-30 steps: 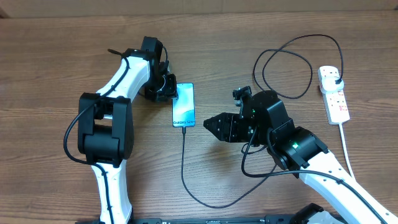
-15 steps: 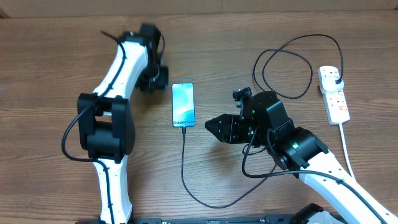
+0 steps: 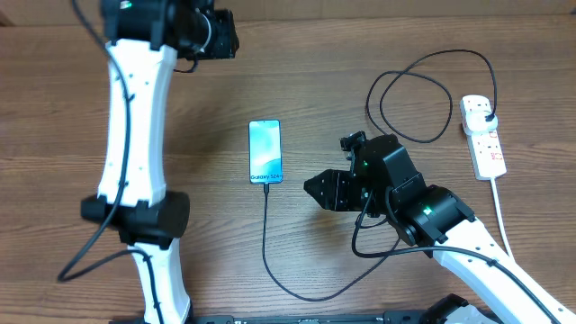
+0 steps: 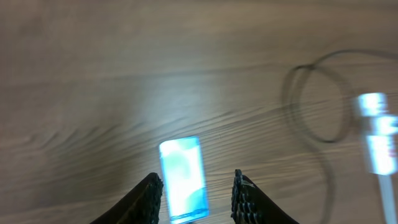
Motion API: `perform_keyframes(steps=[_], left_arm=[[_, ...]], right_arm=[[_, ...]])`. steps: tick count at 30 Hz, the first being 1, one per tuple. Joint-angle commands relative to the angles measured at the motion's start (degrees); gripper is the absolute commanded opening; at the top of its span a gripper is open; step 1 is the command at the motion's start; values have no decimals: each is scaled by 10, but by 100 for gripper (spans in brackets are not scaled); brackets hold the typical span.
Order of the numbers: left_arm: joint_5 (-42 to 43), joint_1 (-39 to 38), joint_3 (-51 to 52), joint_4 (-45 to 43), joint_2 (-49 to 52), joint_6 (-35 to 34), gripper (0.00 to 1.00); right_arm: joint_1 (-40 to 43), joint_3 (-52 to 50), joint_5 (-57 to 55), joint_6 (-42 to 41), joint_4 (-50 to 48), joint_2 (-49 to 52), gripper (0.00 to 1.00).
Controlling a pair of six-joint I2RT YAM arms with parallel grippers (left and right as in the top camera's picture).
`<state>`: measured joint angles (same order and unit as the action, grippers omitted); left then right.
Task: Plug charger to phone and switch on socket
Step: 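Open the left gripper and lift it off the phone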
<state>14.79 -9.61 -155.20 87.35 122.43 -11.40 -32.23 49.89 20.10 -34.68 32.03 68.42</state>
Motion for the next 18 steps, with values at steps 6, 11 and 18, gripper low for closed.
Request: perform_keyframes(steps=[6, 11, 18], left_arm=[[118, 1, -25, 6, -69, 11, 73], [116, 1, -24, 7, -67, 11, 100], [116, 1, -24, 7, -63, 11, 100]], right_arm=[[68, 26, -31, 15, 50, -9, 45], [172, 79, -27, 47, 129, -19, 32], [303, 184, -23, 120, 259, -19, 6]])
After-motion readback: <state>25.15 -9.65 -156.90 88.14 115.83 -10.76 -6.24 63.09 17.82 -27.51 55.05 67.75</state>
